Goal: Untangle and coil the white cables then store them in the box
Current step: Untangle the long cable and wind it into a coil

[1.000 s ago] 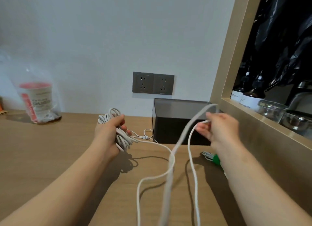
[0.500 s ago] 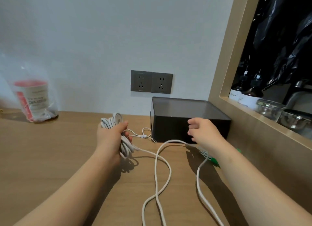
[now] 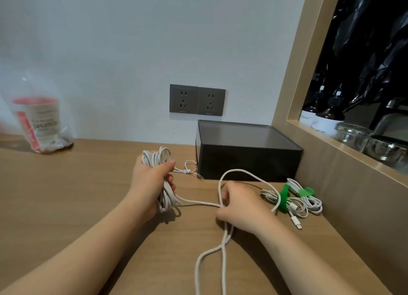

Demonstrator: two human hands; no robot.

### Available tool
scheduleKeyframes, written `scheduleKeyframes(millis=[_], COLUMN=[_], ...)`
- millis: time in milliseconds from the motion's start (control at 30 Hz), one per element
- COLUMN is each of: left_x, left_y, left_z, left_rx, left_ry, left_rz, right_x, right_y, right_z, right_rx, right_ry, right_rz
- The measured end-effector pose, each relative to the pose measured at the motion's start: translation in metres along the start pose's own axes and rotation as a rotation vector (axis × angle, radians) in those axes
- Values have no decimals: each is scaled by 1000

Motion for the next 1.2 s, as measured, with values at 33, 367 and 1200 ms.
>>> scheduleKeyframes(millis=[33,367,1200], left_x=[-1,-4,8], left_y=[-2,-14,-15], left_z=[1,15,34], left_rx=[17,-83,-44], left_ry=[36,137,352], left_rz=[-14,-119,-245], right_x=[3,18,25], right_y=[-3,-31,-40], right_z=[5,-2,15], right_rx=[-21,151,-144], right_ry=[21,441,-968], right_rz=[13,419,122])
Point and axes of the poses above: each hand's wrist, its own y-axis away from the middle knuckle, its own x-axis out of the back of the hand, z = x × y, the point moved 2 cm from there along -y, towards the middle knuckle, and after that the axes turned 13 degrees about x, right-handed, at the moved point
